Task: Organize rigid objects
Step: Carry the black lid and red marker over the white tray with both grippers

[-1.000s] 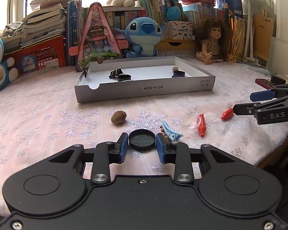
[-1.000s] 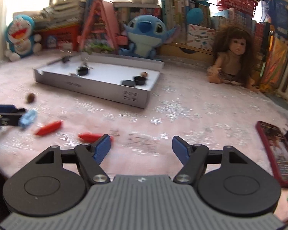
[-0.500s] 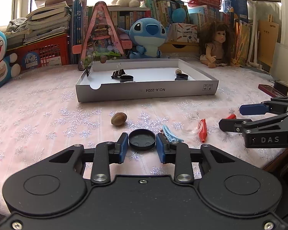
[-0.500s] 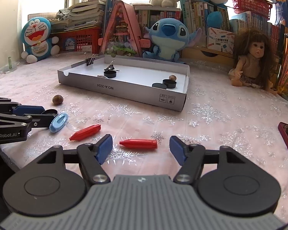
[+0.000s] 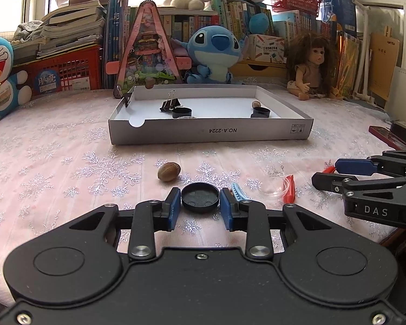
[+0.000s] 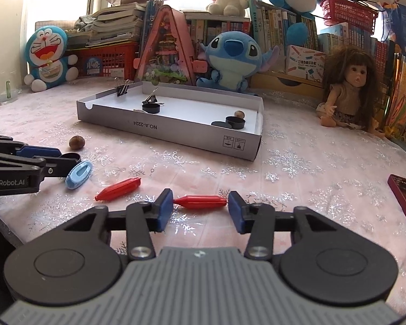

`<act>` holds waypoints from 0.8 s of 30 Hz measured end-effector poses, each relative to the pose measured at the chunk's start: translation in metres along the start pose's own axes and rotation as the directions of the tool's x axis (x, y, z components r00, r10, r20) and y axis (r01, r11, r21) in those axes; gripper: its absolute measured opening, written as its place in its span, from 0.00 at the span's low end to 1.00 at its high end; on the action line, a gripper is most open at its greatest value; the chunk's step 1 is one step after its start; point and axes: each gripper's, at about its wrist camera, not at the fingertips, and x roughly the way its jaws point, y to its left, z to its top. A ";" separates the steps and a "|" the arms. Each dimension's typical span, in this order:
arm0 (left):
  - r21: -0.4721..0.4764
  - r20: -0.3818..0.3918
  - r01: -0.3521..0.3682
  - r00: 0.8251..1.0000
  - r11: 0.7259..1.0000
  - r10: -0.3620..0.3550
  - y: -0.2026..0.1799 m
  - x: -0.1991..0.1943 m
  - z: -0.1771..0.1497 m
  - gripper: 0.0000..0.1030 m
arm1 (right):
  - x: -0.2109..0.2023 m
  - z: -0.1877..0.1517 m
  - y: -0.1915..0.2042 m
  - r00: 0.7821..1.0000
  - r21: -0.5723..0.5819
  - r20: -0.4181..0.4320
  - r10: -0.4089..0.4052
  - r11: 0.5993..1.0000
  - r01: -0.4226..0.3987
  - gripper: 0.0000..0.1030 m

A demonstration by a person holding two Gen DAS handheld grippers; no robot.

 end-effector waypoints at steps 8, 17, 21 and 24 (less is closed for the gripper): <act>-0.012 0.012 0.002 1.000 1.000 -0.002 0.004 0.000 0.010 0.29 | -0.006 0.007 -0.002 1.000 0.001 0.018 0.008 1.000 -0.008 0.49; -0.042 0.057 -0.028 0.998 0.999 0.030 0.022 0.007 0.048 0.29 | -0.005 0.028 -0.014 0.999 0.042 0.049 0.014 0.999 -0.016 0.49; -0.040 0.070 -0.033 0.997 0.999 0.036 0.023 0.010 0.056 0.29 | -0.005 0.033 -0.017 0.998 0.038 0.064 -0.004 0.999 0.001 0.49; -0.035 0.071 -0.030 0.997 0.999 0.032 0.021 0.012 0.057 0.29 | -0.005 0.035 -0.022 0.997 0.042 0.066 -0.024 0.999 0.022 0.49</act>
